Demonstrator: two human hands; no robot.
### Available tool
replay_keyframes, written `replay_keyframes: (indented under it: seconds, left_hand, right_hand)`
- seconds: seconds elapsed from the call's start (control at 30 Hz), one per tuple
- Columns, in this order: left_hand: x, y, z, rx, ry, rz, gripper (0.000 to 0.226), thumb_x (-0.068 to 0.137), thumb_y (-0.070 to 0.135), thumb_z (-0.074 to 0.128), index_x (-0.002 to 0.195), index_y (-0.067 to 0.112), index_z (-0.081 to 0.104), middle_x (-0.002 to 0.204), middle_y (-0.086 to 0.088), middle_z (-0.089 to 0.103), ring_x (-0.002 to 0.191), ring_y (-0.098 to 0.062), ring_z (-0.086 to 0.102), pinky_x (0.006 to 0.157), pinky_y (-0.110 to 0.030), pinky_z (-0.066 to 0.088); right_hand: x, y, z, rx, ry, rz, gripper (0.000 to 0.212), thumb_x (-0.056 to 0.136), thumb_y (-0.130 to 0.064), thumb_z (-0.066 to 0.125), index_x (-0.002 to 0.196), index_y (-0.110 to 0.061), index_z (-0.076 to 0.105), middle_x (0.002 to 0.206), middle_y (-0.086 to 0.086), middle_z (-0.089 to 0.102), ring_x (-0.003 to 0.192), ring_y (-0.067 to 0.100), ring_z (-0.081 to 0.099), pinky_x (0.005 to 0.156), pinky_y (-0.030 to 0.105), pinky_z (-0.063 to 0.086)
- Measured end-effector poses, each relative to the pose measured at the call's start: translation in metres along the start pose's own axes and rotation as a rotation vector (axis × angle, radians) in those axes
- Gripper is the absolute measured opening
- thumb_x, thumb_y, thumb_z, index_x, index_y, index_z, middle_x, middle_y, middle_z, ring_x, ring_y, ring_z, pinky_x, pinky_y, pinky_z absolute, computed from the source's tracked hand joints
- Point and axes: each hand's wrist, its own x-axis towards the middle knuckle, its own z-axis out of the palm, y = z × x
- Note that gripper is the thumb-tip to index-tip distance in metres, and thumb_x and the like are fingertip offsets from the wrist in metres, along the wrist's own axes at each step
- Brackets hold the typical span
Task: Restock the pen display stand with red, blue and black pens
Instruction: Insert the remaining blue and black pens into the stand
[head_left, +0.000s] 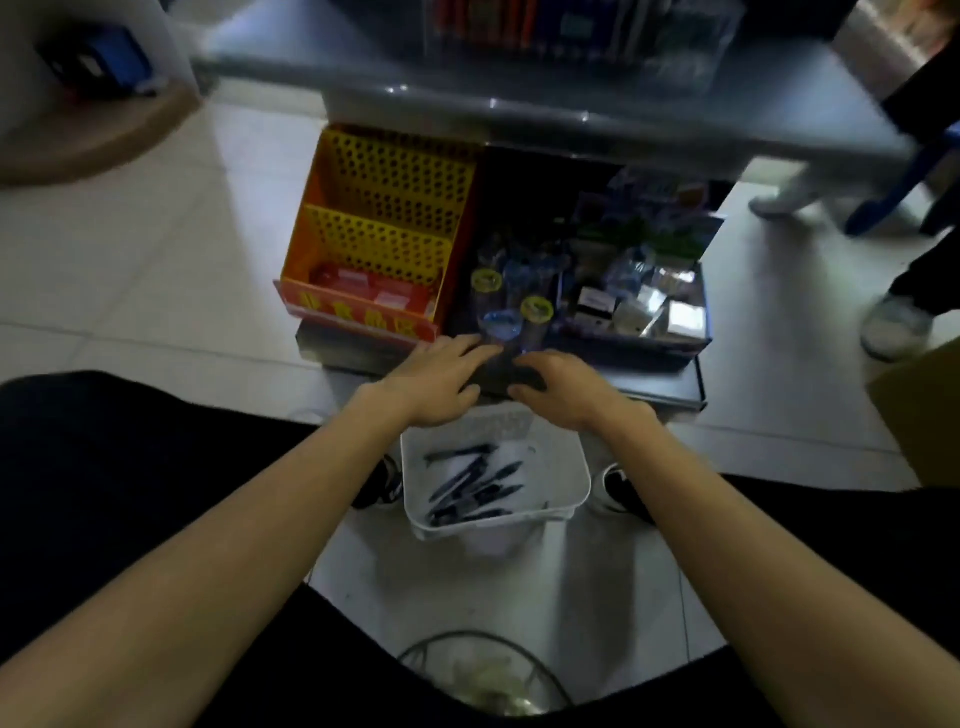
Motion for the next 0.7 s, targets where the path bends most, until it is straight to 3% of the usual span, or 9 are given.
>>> replay_keyframes:
  seconds: [0.17,0.3,0.43,0.57,0.7]
  left_hand:
    - [0.015,-0.010,0.055,-0.134,-0.172,-0.024,0.062,0.096,0.022,0.046,0.152,0.023,0.019,0.151,-0.011,0.031,0.132,-0.033,0.038,0.104,-0.045,0.038]
    - [0.024,-0.016,0.097,-0.090,-0.239,-0.019,0.058,0.094,0.022,0.047,0.150,0.020,0.030,0.151,-0.009,0.038,0.133,-0.029,0.041,0.109,-0.038,0.035]
    - [0.040,-0.021,0.132,-0.108,-0.376,-0.073,0.056,0.095,0.023,0.049,0.148,0.021,0.031,0.152,-0.010,0.036,0.132,-0.031,0.042,0.110,-0.039,0.033]
    - [0.058,-0.029,0.161,-0.112,-0.384,-0.088,0.058,0.094,0.028,0.053,0.148,0.024,0.032,0.146,-0.008,0.041,0.125,-0.031,0.048,0.101,-0.036,0.039]
    - [0.066,-0.038,0.192,-0.135,-0.404,-0.131,0.071,0.090,0.034,0.058,0.151,0.024,0.024,0.149,-0.012,0.035,0.132,-0.033,0.039,0.107,-0.041,0.036]
  right_hand:
    - [0.008,0.021,0.039,0.053,-0.138,0.066,0.045,0.098,-0.035,0.052,0.138,-0.015,0.049,0.139,0.009,0.053,0.125,0.031,0.050,0.102,0.040,0.042]
    - [0.017,0.039,0.074,0.128,-0.231,0.122,0.046,0.098,-0.032,0.051,0.141,-0.015,0.048,0.144,0.008,0.050,0.129,0.029,0.047,0.106,0.036,0.039]
    - [0.029,0.054,0.106,0.146,-0.317,0.184,0.050,0.099,-0.034,0.049,0.146,-0.018,0.040,0.147,0.011,0.047,0.130,0.030,0.047,0.107,0.036,0.038]
    - [0.041,0.067,0.135,0.193,-0.353,0.242,0.053,0.098,-0.032,0.051,0.147,-0.019,0.036,0.145,0.012,0.047,0.129,0.029,0.048,0.107,0.036,0.038]
    - [0.051,0.078,0.159,0.239,-0.380,0.296,0.055,0.099,-0.030,0.050,0.149,-0.017,0.032,0.147,0.014,0.044,0.131,0.031,0.046,0.108,0.038,0.037]
